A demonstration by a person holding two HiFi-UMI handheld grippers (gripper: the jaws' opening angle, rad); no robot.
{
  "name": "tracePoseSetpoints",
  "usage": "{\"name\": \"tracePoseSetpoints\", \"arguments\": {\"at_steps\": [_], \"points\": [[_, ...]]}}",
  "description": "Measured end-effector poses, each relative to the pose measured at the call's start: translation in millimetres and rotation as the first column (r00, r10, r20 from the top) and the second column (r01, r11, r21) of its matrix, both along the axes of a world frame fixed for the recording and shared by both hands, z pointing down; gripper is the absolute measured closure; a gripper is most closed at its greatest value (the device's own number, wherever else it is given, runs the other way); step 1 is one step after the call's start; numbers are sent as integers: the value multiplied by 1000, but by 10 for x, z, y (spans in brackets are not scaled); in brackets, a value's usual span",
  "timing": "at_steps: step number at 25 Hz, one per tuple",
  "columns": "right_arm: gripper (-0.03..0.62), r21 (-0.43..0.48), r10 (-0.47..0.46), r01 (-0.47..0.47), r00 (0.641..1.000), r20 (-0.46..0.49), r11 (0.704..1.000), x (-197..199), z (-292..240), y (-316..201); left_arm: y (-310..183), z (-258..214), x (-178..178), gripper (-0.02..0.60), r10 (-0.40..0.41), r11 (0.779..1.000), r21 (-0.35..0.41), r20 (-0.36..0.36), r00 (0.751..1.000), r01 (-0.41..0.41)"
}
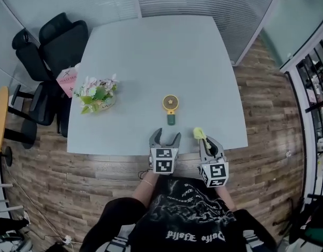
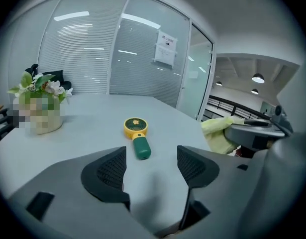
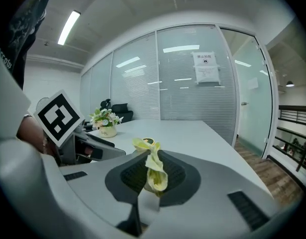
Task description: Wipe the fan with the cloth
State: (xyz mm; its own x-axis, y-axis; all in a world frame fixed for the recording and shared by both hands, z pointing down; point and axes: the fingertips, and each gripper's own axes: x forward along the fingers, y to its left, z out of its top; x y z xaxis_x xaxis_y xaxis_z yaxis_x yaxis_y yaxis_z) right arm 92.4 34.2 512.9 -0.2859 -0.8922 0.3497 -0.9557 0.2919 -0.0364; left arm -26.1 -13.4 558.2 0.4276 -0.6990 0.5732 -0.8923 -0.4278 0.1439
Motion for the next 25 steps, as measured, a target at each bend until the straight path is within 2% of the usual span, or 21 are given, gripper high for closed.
{"name": "tracePoseSetpoints", "arguments": {"at_steps": [3, 7, 12, 15, 18, 21, 24, 25], "points": [[556, -12, 27, -27, 1000, -7, 1000, -82, 26, -178, -291, 130, 1, 258, 14, 1000, 0, 23, 1000, -14], [556, -35, 68, -68, 998, -19, 997, -126, 63, -309, -496, 301, 53, 258, 36, 998, -61, 31, 999, -35], [556, -57, 108, -108, 994, -14, 993, -61, 121, -392, -608, 445, 83, 258, 78, 992, -102, 63, 995, -71], [556, -67, 96, -97, 995, -15, 993, -32, 127, -463, -612, 533, 76, 258, 76, 987, -144, 74, 994, -65], [556, -63, 62, -63, 998, -19, 996, 14, 79, -600, -663, 569, 69, 260, 60, 990, -137, 106, 993, -46], [556, -58, 31, -33, 999, -25, 998, 68, 25, -703, -646, 656, 84, 268, 87, 986, -155, 152, 985, -64], [556, -61, 3, -5, 1000, -26, 998, 118, -7, -770, -642, 669, 94, 313, 100, 983, -169, 168, 981, -71], [556, -66, -7, 5, 1000, -28, 998, 133, -4, -784, -647, 665, 105, 356, 103, 982, -175, 167, 981, -73]]}}
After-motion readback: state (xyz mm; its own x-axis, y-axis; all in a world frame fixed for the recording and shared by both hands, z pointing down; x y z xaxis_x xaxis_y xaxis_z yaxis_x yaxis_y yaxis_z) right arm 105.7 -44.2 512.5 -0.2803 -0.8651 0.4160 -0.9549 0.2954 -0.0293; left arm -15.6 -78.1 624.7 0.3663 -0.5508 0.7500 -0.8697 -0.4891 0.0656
